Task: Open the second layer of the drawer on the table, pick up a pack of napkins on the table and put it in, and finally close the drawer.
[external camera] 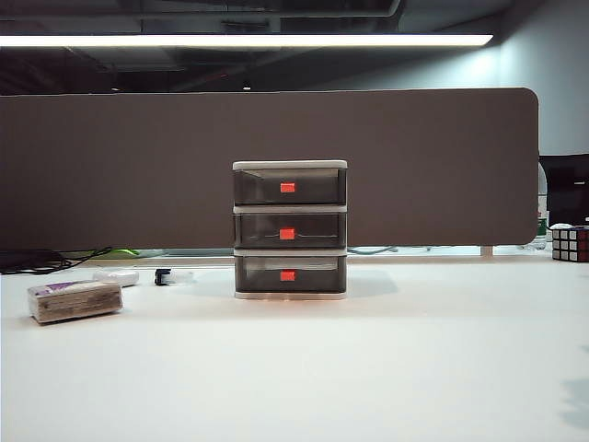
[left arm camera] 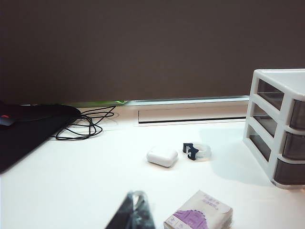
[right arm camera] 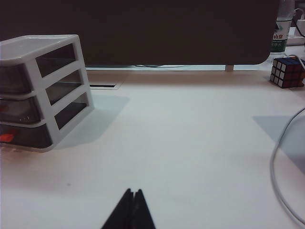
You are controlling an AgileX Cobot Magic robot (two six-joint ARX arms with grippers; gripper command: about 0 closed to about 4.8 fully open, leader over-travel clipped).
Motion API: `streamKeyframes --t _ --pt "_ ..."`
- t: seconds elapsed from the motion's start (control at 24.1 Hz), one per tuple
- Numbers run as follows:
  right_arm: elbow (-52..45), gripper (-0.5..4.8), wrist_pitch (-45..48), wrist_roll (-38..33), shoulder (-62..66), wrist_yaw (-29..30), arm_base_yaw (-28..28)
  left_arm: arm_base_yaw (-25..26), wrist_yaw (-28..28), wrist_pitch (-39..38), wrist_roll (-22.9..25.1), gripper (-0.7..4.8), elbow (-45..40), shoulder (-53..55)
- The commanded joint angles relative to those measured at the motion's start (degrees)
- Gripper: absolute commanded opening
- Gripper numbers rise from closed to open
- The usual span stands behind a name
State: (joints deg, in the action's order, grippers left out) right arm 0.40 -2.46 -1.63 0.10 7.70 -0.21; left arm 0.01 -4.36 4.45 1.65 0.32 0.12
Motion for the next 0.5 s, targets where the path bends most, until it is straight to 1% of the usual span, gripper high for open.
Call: streamKeyframes --t 0.04,0.41,0.5 --pt "-0.35 -0.01 0.98 0.17 -0.13 -0.11 -0.02 0.11 -0.22 0.59 -0.13 -0.05 0.11 0.00" --pt "-0.35 -0.01 0.98 0.15 -0.13 -0.11 -0.02 0.11 -0.42 0.28 -0.22 -0.05 0.11 0.00" --pt "-0.35 -0.01 0.94 0.07 -0.13 0.48 0.00 0.09 -2.60 -0.42 -1.29 -0.05 0.11 0.00"
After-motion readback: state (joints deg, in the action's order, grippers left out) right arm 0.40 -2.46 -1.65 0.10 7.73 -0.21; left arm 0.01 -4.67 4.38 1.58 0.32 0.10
